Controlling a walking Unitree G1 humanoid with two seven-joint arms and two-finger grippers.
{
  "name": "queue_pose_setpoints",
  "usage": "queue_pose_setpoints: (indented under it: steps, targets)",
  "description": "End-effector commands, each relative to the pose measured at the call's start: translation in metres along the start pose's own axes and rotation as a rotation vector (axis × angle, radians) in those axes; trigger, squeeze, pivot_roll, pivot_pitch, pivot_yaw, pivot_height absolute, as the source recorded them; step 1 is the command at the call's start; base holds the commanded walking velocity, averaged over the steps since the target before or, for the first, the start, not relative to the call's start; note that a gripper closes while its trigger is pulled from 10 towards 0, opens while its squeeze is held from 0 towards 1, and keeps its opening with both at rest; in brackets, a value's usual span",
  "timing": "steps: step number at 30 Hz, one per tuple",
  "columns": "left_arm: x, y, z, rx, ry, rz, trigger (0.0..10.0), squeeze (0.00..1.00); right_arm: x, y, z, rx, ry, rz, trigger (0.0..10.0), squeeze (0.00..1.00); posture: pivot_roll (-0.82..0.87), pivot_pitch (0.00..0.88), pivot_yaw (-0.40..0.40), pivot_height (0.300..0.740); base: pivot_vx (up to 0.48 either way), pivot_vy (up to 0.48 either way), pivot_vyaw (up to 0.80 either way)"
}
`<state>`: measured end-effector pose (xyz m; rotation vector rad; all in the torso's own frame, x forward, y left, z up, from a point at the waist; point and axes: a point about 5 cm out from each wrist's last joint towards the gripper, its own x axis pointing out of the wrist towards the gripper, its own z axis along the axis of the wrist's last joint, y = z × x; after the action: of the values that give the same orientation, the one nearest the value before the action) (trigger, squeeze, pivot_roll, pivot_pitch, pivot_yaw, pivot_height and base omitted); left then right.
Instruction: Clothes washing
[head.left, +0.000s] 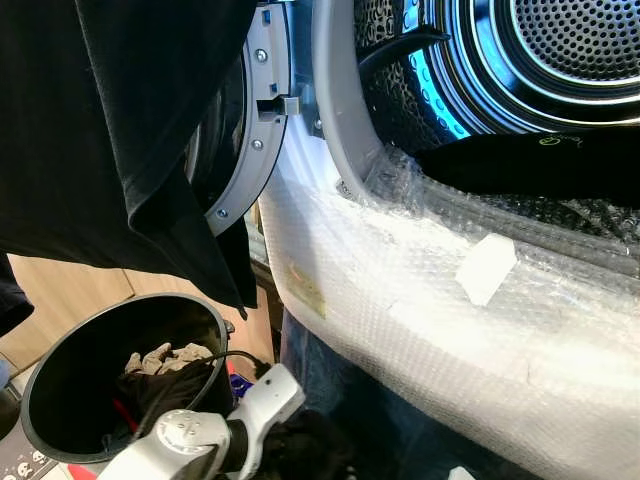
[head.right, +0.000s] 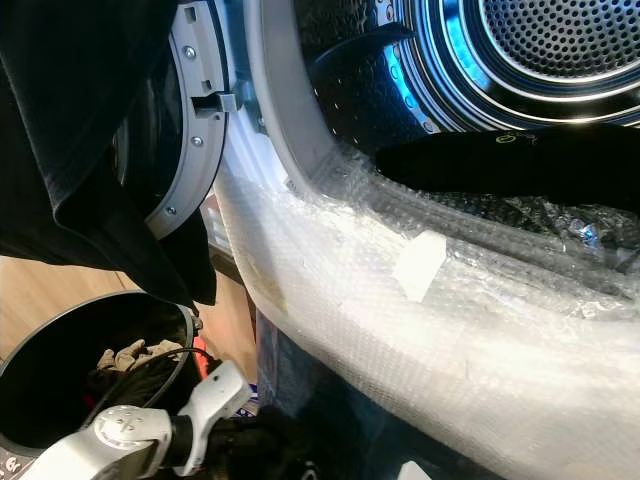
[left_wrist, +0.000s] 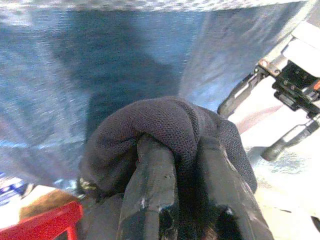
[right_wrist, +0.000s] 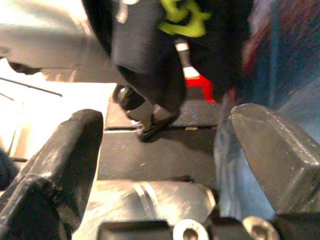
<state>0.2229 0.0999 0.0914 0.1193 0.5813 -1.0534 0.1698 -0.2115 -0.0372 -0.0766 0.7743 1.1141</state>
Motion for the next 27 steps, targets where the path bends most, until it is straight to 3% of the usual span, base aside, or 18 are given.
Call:
queue_pose_setpoints:
  steps: [1,8,14,20,27]
  targets:
    - [0.003,0.000,0.003,0.032,-0.005,0.000,0.0,0.00,-0.005,-0.003,0.005,-0.013,-0.022,-0.008,10.0,1.00,-0.01,0.002,-0.030,0.740,0.000,0.000,0.00]
    - [0.016,-0.006,0.009,0.033,-0.035,-0.031,0.0,0.00,-0.003,-0.010,0.028,-0.025,-0.095,-0.050,10.0,1.00,-0.02,0.000,-0.026,0.740,0.000,0.000,0.00]
    - [0.035,-0.022,0.022,0.067,-0.077,-0.110,0.0,0.00,0.012,-0.009,0.057,-0.034,-0.227,-0.072,10.0,1.00,-0.02,0.000,-0.027,0.740,0.000,0.000,0.00]
    - [0.041,-0.025,0.027,0.078,-0.098,-0.129,0.0,0.00,0.015,0.003,0.056,-0.038,-0.210,-0.014,10.0,1.00,-0.02,0.000,-0.023,0.740,0.000,0.000,0.00]
    - [0.056,-0.017,0.037,0.115,-0.099,-0.123,0.0,0.00,0.013,0.014,0.052,-0.034,-0.184,0.074,10.0,1.00,-0.04,0.000,-0.017,0.740,0.000,0.000,0.00]
